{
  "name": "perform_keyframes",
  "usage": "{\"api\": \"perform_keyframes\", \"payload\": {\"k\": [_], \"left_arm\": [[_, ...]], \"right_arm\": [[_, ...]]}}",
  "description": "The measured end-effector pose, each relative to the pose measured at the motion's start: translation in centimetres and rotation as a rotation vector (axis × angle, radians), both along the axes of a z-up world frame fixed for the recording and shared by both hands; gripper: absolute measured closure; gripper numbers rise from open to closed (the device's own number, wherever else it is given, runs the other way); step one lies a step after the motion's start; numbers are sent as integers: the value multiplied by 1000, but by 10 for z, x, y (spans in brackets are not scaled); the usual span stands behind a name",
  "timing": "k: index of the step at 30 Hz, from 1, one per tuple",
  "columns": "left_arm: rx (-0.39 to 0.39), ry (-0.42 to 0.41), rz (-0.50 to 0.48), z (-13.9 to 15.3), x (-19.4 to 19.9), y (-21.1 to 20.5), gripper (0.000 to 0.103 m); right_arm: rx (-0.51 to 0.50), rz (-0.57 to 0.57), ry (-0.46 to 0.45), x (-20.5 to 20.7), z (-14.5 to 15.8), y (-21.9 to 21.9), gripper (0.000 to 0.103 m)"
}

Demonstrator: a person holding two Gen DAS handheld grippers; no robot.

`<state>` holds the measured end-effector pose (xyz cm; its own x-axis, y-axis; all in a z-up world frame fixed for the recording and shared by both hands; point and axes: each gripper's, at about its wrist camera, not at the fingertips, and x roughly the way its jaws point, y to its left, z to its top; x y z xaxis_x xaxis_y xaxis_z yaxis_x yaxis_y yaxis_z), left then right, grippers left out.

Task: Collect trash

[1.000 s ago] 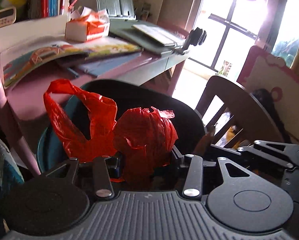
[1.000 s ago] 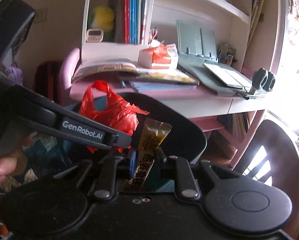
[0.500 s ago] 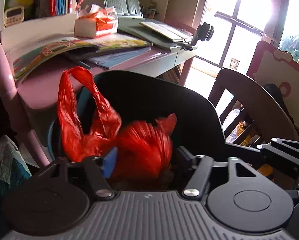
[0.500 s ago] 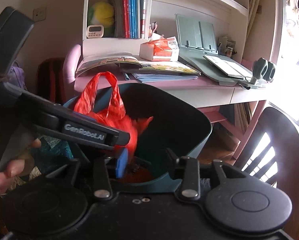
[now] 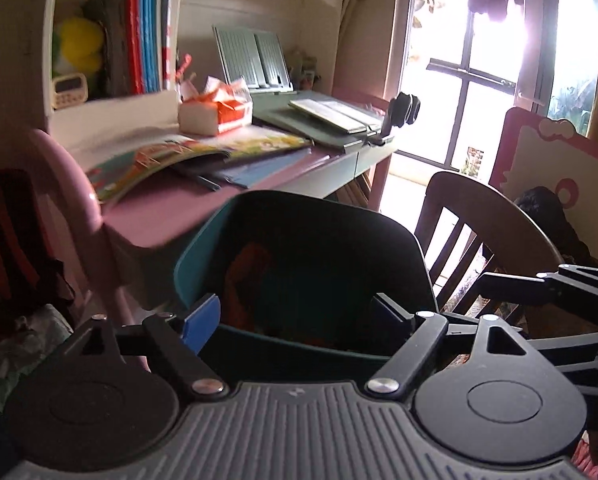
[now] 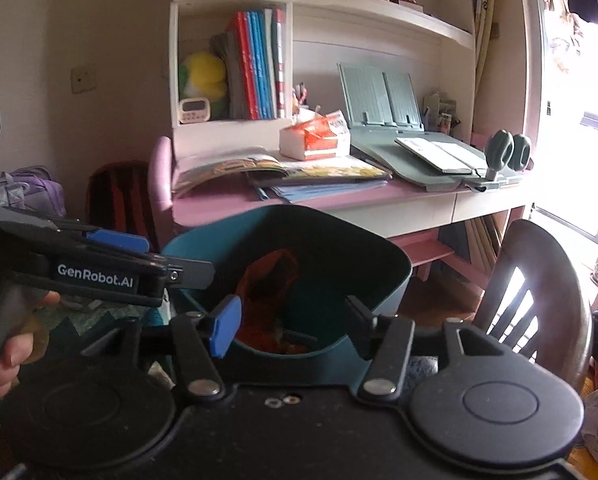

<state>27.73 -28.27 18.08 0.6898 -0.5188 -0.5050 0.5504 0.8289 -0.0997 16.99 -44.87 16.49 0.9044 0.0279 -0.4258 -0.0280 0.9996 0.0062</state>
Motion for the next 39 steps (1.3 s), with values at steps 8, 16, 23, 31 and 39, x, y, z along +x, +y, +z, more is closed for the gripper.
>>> {"api": "perform_keyframes", "payload": {"k": [8,16,23,31,39], "left_arm": [[-36,-52,10,20,-36,28,3],[-59,-97,1,42,-63,47,2],[-79,-104,8,52,-73,57,2],[-94,-111,9,56,-78,61,2],[-99,-118,11,58,-84,68,2]], "right_arm": [[41,32,-25,-28,24,14,43],[55,13,-62,-50,44,20,41],[56,17,-78,-59,52,27,41],[52,0,-98,-66,59,27,40],[58,0,-107,-68,62,28,40]]}}
